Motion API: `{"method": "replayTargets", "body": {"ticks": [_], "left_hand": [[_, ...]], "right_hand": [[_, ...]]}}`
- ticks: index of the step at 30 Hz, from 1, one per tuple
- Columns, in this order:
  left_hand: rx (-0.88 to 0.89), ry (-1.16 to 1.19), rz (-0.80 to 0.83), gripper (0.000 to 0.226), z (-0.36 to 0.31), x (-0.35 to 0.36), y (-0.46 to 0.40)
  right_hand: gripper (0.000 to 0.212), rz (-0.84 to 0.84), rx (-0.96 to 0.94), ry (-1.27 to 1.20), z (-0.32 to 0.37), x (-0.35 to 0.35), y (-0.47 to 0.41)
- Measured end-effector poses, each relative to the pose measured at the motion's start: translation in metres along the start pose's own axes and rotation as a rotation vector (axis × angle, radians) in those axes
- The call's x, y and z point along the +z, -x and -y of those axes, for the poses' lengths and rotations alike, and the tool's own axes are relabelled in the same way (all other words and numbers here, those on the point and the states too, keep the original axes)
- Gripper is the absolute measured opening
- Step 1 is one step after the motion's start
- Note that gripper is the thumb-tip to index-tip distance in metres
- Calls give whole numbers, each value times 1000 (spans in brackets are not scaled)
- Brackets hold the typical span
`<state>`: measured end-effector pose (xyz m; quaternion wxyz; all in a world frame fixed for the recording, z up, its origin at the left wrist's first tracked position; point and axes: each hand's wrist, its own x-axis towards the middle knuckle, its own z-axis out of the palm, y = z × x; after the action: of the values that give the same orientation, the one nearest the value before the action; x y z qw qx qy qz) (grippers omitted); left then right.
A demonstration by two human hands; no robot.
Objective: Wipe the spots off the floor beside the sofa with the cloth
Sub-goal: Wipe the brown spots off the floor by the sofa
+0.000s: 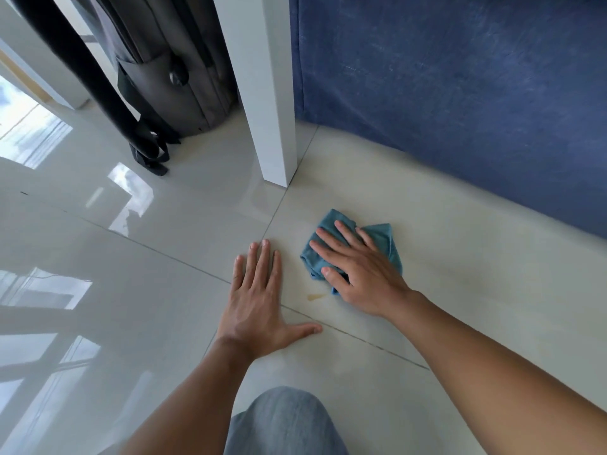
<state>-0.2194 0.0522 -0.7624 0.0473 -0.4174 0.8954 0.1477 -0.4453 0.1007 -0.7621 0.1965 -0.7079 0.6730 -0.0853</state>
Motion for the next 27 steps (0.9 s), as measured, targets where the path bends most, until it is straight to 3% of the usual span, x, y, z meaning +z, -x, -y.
{"method": "replayTargets", "body": {"ticks": [4,9,14,19,24,27], "left_hand": [[-5,-4,2,143,-1,0,1],[1,-10,-3,143,0,0,1],[2,-18,7,142,0,0,1],[4,-6,-3,142,0,-2,-1],[-9,-1,-4,141,-1,0,2],[7,1,-8,140,0,-1,0]], "right_hand": [[52,73,-121,-46,-6,-2,9],[53,7,-53,-115,5,0,-8],[44,164,-292,-148,-3,-2,7],[45,14,-107,-197,-14,-5,1],[46,103,-243,-114,-13,-4,26],[47,-39,-64,-119,-40,-11,39]]}}
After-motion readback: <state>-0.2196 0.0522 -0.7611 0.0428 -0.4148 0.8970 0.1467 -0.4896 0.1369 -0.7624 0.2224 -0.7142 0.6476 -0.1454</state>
